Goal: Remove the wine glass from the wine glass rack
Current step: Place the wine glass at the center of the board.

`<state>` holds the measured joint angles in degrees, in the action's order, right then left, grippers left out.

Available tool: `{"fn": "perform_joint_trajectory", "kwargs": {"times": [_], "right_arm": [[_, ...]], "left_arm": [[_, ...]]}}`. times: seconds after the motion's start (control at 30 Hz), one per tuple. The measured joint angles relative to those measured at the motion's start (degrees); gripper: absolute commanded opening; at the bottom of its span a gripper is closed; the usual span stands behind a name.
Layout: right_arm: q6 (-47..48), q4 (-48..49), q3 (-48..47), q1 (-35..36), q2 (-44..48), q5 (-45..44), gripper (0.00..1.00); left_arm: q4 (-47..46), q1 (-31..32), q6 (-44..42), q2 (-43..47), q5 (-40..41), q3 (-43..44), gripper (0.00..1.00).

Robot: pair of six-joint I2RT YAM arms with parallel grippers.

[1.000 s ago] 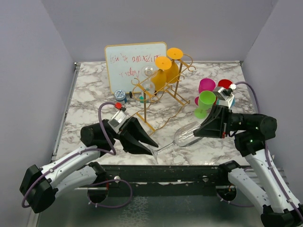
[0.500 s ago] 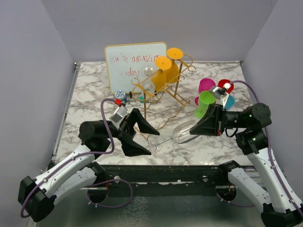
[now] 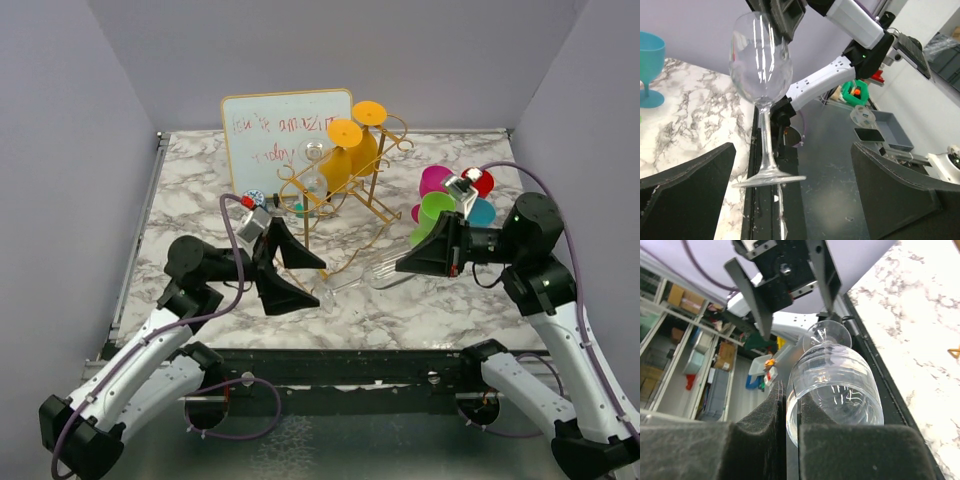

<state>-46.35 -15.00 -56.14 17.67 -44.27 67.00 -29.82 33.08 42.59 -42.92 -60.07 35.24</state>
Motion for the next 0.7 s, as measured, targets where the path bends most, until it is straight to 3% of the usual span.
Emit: {"fn": "perform_joint_trajectory", "kwargs": {"times": [0.27, 0.7], "right_arm": [[9.79, -12.13, -3.17, 0.00, -1.70, -6.21, 0.01], [17.92, -23.96, -6.27, 0.00, -4.11, -18.80, 0.01]], "left_arm": [[25.59, -0.35, -15.67, -1.22, 5.97, 10.10, 0.99], [41.42, -0.39, -23.19, 0.04, 18.27, 10.73, 0.99]]}}
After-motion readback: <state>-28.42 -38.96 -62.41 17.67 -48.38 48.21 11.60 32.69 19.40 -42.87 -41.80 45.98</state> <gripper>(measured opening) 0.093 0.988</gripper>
